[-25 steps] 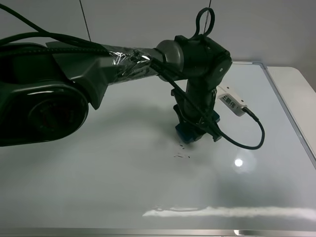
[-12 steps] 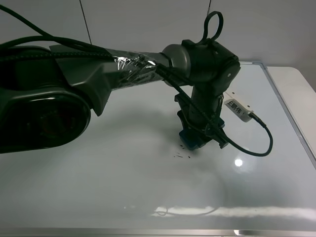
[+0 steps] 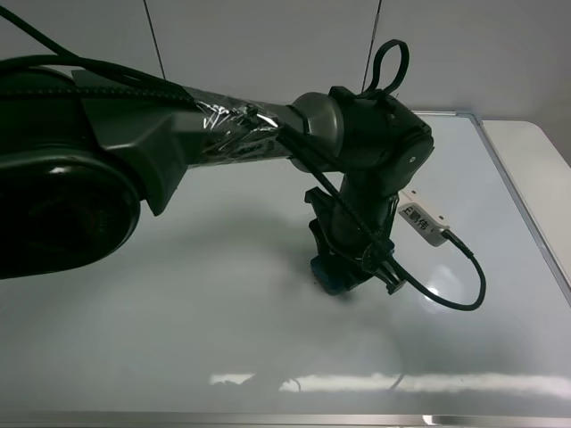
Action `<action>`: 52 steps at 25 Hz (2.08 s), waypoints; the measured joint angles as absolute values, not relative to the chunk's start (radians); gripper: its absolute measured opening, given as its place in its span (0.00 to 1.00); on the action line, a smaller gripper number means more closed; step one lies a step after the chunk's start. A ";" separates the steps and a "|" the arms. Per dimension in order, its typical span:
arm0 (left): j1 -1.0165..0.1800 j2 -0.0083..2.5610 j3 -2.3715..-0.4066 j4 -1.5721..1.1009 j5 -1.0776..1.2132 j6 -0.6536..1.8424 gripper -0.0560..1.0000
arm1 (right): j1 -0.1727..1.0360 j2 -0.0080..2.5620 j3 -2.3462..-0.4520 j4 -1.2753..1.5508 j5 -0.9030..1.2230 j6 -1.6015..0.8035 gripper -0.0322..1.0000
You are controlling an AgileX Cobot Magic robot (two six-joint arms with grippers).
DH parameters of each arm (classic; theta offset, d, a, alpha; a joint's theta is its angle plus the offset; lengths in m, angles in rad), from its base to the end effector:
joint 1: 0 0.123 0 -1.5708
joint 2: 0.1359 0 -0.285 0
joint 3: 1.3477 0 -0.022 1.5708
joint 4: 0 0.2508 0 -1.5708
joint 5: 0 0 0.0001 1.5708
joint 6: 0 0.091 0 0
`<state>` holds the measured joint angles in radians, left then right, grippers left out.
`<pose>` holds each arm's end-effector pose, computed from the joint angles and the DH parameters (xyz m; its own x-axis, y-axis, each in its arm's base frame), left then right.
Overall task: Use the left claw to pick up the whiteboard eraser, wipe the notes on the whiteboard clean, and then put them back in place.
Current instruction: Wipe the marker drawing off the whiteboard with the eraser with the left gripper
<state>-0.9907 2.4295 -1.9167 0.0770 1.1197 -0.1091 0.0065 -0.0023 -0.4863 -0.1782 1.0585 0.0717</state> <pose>0.2677 -0.3970 0.1040 -0.6092 0.7924 -0.0318 0.7897 0.6098 0.0670 -0.0041 -0.0141 0.2747 -0.4602 -0.0192 -0.8876 0.1234 0.9887 -0.0853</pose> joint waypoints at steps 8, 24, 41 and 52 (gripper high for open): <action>-0.984 2.303 -1.661 0.118 0.999 -0.176 0.57 | 0.006 -0.002 -0.486 -0.178 1.058 0.072 0.99; -0.913 2.270 -1.644 0.141 0.953 -0.147 0.57 | 0.006 -0.002 -0.486 -0.178 1.058 0.072 0.99; -0.830 2.176 -1.675 0.198 0.895 -0.143 0.57 | 0.006 -0.002 -0.486 -0.178 1.058 0.072 0.99; -0.949 2.260 -1.884 0.089 0.886 -0.136 0.57 | 0.006 -0.002 -0.486 -0.178 1.058 0.072 0.99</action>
<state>-0.9491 2.2599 -1.8839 0.0888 0.8856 -0.1364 0.0065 -0.0023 -0.4863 -0.1782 1.0585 0.0717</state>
